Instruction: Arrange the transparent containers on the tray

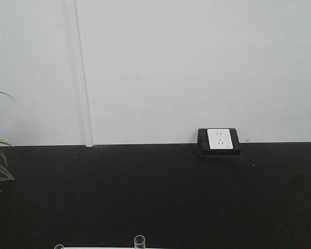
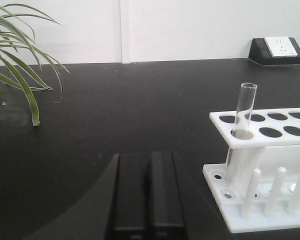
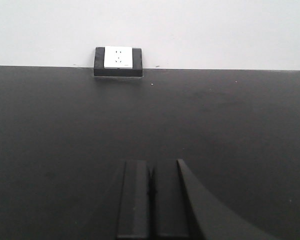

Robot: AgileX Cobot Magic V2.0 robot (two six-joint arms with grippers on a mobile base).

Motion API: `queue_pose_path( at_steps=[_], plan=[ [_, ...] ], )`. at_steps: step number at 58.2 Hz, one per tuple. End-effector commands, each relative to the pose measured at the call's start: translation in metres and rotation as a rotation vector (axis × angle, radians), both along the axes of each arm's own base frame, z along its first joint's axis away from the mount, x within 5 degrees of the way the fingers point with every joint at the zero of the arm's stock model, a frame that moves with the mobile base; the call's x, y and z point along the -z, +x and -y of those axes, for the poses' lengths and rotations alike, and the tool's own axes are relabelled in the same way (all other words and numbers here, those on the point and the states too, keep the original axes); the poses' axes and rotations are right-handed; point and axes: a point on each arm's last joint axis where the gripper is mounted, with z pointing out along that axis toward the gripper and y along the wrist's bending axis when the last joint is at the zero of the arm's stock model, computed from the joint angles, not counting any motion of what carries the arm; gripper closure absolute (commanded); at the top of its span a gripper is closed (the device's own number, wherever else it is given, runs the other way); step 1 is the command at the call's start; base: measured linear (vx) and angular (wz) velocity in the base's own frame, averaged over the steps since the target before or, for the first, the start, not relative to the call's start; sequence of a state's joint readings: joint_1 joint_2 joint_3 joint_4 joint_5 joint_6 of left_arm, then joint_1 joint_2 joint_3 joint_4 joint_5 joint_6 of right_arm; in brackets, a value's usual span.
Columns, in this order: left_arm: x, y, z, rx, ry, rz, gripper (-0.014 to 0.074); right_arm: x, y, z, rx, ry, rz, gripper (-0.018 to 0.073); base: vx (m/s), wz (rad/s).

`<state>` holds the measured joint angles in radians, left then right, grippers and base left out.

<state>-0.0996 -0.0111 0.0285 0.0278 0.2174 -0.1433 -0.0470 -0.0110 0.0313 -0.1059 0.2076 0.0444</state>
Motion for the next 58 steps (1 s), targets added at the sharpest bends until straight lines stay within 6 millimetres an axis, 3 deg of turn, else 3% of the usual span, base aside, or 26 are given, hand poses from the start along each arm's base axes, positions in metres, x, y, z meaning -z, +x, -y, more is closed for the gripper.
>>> queue_pose_path(
  at_steps=[1, 58],
  plan=[
    [0.0009, 0.0008, 0.0003, 0.001, -0.012, 0.070, 0.0572, -0.0048, 0.0008, -0.0006, -0.007, -0.010, 0.075, 0.0571, 0.00, 0.00],
    [0.0009, 0.0008, 0.0003, 0.001, -0.012, 0.070, 0.0572, -0.0050, 0.0008, -0.0006, -0.007, -0.010, 0.078, 0.0571, 0.00, 0.00]
  ],
)
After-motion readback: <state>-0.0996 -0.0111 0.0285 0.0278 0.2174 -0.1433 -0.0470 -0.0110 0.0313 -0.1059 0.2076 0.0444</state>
